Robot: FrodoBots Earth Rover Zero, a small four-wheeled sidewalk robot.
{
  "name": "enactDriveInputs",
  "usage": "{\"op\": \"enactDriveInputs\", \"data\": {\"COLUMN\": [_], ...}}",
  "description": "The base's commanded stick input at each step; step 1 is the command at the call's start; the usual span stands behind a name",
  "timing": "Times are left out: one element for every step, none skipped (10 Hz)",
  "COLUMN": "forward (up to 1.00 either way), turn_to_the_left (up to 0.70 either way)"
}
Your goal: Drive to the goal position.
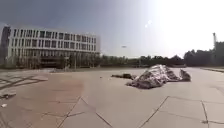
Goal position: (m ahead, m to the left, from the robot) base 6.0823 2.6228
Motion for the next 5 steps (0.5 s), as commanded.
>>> {"op": "enactDriveInputs", "data": {"forward": [0.7, 0.7, 0.7, 0.7, 0.7], "turn_to_the_left": [0.0, 0.0, 0.0, 0.0, 0.0]}}
